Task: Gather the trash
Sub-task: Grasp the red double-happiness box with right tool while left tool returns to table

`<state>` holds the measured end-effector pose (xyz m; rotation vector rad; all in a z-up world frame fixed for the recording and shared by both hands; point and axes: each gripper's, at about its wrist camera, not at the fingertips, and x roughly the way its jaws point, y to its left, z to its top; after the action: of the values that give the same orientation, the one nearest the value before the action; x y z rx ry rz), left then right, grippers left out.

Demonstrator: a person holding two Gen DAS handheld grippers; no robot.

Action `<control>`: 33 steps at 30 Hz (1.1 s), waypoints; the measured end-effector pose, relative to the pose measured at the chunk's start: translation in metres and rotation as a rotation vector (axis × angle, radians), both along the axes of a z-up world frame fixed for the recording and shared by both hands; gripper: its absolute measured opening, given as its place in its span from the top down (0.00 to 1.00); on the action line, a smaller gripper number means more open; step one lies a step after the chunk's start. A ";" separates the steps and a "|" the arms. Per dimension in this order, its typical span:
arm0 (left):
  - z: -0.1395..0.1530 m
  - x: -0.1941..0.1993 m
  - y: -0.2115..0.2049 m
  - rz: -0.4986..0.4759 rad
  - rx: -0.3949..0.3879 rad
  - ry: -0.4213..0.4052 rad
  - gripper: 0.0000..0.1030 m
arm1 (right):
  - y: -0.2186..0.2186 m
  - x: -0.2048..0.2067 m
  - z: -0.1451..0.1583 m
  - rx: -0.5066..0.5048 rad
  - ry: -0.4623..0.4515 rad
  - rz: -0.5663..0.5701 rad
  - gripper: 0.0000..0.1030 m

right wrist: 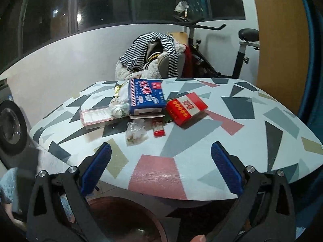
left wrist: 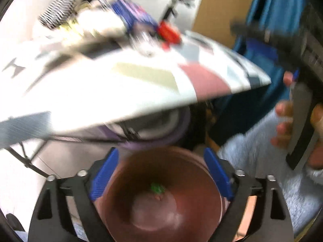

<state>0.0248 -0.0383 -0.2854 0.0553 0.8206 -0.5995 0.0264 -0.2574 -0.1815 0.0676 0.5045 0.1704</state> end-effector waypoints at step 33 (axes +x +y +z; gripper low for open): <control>0.122 0.033 0.119 0.412 -0.046 -0.282 0.06 | 0.024 0.028 0.010 -0.141 0.037 0.125 0.05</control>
<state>0.0578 0.0806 -0.1631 -0.0696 0.5220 -0.2132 0.0548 -0.2334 -0.1712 -0.0987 0.5569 0.2552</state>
